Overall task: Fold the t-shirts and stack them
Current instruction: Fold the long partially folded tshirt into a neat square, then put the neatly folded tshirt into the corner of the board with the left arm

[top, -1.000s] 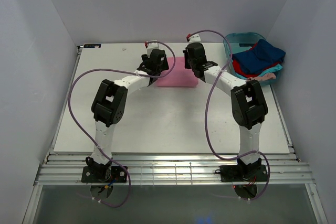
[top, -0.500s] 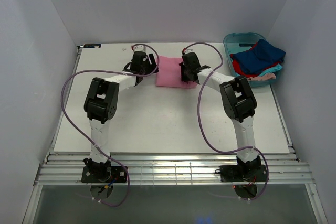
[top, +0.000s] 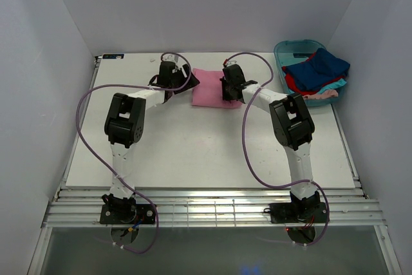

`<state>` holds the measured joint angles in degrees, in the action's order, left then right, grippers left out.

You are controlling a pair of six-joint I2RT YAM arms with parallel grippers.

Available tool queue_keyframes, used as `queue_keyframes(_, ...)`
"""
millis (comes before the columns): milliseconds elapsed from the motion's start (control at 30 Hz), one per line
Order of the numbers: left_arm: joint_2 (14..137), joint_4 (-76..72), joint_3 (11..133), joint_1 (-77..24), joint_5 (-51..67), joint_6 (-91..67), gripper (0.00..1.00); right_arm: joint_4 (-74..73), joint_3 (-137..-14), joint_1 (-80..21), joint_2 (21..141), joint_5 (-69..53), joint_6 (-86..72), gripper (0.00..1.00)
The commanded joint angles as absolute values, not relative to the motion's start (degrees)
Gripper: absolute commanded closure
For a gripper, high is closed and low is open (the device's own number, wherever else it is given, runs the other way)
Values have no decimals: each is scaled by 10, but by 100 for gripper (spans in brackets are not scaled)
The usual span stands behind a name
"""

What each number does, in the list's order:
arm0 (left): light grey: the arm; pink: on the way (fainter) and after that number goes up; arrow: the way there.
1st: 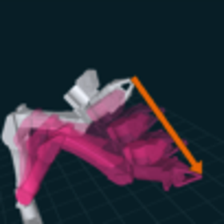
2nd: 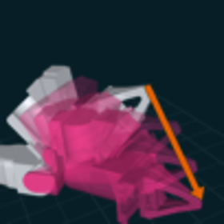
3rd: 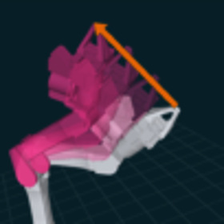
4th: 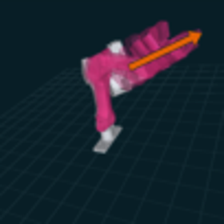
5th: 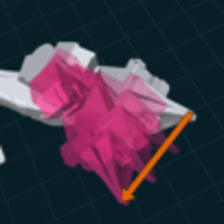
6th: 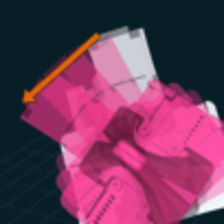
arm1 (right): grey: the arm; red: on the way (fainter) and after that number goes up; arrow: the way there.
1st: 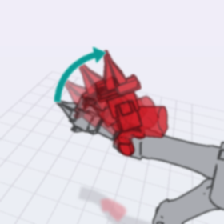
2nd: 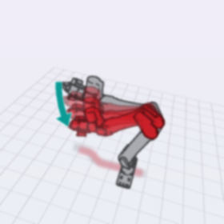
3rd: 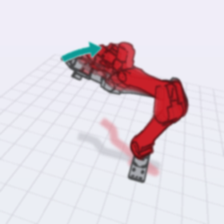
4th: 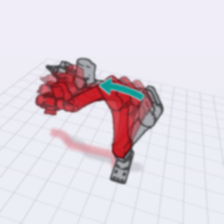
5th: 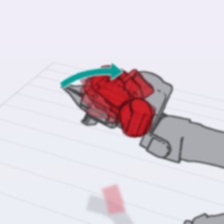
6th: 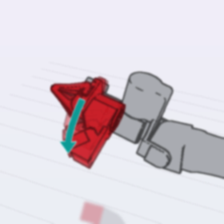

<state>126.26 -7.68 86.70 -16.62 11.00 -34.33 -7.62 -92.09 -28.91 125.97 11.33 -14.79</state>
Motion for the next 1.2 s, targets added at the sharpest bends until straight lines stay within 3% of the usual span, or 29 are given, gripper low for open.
queue_keyframes(0,1274,-59,883,-168,138,-367,19,-130,-912,-287,1264,138,-140,92)
queue_keyframes(933,1339,-86,889,-236,145,-438,19,-120,-875,-290,1230,127,-142,92)
queue_keyframes(1033,1348,-87,898,-243,143,-444,22,-119,-868,-295,1225,127,-143,92)
queue_keyframes(1167,1367,-88,917,-250,157,-458,40,-117,-860,-301,1219,127,-144,92)
